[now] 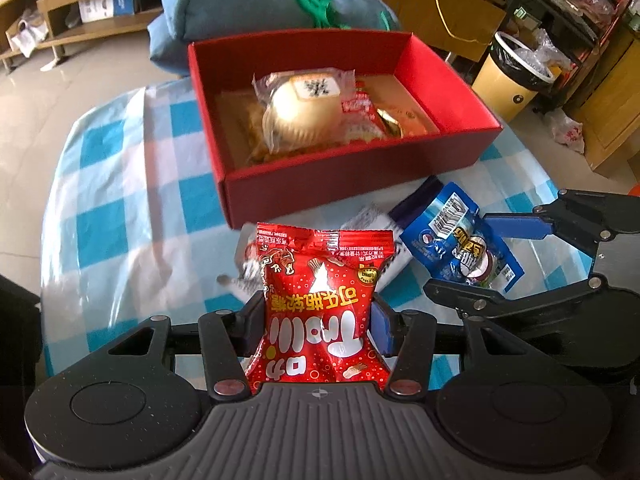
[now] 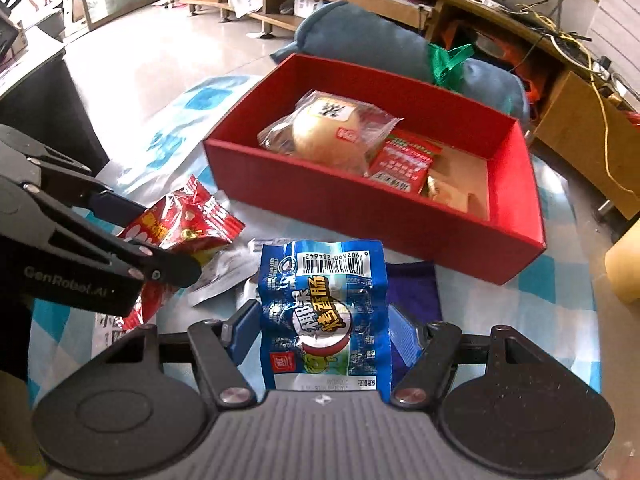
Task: Organize snacks
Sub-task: 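Lift and carry the red chip bag and blue sausage pack over the red box with both tools, then lower and open both tools to release the chip bag and sausage pack in the box, then withdraw both tools from the box toward the remaining snacks on the cloth, then move the left tool to the white noodle-strip bag while the right approaches the silver sachet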
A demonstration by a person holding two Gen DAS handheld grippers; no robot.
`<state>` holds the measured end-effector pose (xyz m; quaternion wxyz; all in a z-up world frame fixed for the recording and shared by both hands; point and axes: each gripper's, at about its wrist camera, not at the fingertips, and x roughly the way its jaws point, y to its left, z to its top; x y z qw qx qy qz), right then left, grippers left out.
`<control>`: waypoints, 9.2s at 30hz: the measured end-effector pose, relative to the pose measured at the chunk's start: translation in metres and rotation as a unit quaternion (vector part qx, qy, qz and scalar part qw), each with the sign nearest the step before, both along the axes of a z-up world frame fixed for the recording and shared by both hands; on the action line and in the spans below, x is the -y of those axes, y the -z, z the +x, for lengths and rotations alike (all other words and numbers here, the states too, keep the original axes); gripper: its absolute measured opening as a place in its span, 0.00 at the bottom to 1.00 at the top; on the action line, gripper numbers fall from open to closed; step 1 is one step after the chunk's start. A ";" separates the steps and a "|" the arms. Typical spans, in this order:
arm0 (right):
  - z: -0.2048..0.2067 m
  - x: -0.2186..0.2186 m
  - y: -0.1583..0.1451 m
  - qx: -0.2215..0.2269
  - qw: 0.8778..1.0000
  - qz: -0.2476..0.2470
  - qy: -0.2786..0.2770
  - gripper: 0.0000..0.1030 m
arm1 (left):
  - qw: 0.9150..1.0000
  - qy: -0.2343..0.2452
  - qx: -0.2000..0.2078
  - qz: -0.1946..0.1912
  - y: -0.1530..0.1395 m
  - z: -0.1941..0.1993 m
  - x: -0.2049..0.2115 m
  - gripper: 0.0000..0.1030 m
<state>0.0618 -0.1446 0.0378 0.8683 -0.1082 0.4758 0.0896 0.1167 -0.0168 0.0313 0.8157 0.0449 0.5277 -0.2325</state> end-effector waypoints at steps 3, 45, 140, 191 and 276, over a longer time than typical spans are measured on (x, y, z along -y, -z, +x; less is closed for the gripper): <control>0.003 0.004 -0.004 0.007 1.000 0.003 0.007 0.62 | 1.000 -0.002 0.012 0.002 -0.006 0.003 0.005 0.58; 0.127 0.052 -0.017 0.068 0.992 -0.002 0.102 0.62 | 0.994 -0.065 0.077 0.041 -0.016 0.109 0.060 0.58; 0.086 0.036 -0.016 0.055 0.994 0.010 0.090 0.63 | 0.992 -0.096 0.077 0.017 -0.031 0.068 0.030 0.81; 0.049 -0.067 0.023 -0.039 0.996 -0.002 -0.084 0.63 | 0.977 -0.191 -0.094 0.027 0.036 -0.057 -0.030 0.71; -0.047 -0.012 0.049 -0.079 0.996 0.006 -0.047 0.40 | 0.989 -0.117 -0.078 0.043 0.047 -0.088 -0.037 0.56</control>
